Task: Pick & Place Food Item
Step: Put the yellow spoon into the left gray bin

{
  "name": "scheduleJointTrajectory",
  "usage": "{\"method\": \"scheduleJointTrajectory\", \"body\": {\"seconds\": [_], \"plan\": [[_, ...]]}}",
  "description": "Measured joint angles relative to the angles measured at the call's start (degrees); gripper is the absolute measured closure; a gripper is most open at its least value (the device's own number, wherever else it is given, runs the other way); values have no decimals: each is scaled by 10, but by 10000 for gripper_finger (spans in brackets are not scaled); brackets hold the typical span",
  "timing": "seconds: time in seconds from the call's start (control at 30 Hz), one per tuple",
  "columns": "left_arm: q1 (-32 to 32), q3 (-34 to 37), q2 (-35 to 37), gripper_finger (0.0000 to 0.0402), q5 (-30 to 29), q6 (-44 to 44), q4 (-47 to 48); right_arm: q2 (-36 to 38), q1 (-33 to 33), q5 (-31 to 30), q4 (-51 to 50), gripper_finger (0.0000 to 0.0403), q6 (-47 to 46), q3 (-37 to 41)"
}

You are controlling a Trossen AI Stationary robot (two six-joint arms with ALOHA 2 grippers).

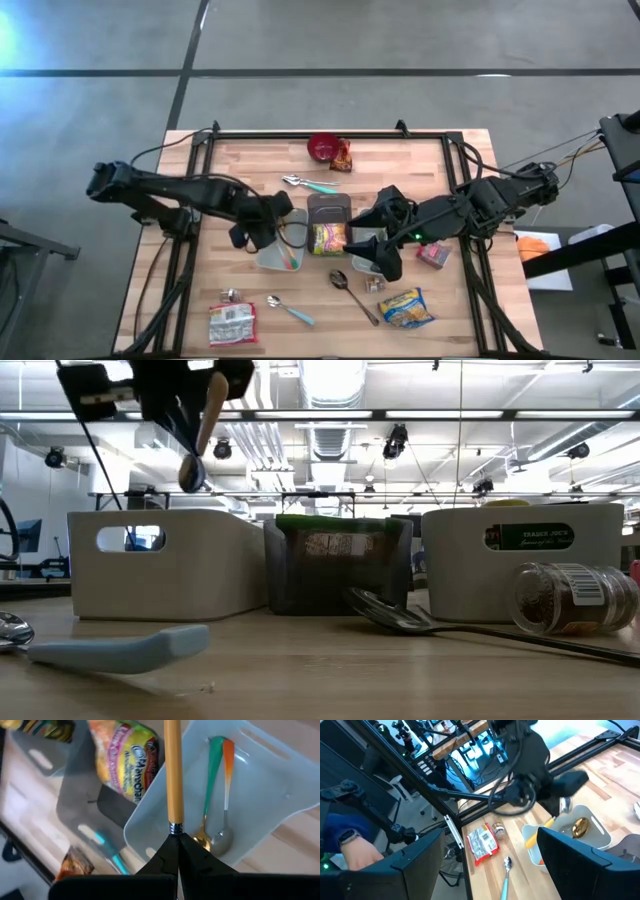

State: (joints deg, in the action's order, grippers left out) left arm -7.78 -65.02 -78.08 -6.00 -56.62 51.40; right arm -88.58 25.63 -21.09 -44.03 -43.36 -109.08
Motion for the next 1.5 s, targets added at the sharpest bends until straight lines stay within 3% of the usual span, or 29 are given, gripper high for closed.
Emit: {"method": "scheduleJointTrajectory", "body": {"seconds": [0.2, 0.7, 1.5], "plan": [[0, 44, -20, 401, 0, -61, -57, 0, 0, 1, -2, 90, -8, 0], [7, 119, -25, 401, -20, -111, -136, 0, 0, 1, -3, 90, -22, 0], [18, 226, -24, 401, -14, -124, -242, 0, 0, 0, -2, 90, -32, 0]]}}
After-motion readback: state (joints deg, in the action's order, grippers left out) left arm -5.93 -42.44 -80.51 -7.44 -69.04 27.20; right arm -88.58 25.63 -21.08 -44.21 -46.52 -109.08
